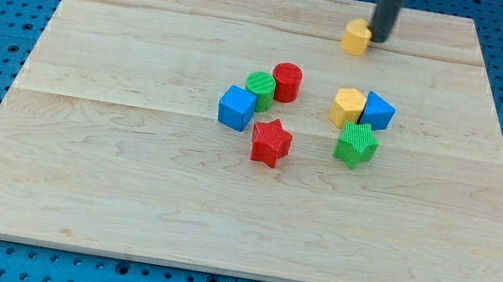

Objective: Push the yellow heart to the top right side of the board

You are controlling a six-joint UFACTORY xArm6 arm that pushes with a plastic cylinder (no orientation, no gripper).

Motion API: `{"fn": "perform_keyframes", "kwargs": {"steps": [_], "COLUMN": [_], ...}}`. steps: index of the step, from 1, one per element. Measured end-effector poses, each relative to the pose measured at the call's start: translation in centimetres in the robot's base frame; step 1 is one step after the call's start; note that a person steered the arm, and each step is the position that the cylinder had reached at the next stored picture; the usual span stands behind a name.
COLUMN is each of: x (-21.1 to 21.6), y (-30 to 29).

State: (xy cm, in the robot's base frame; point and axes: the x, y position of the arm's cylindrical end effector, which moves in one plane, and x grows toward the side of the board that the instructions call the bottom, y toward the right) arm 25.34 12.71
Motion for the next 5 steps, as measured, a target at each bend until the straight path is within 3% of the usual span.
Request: {"fn": "perform_keyframes", "kwargs": {"steps": [2,3,4,5], "x": [8.6,3.5,1.2,2.1], "y": [-0.2,-6.5,-5.4,-2.6]}}
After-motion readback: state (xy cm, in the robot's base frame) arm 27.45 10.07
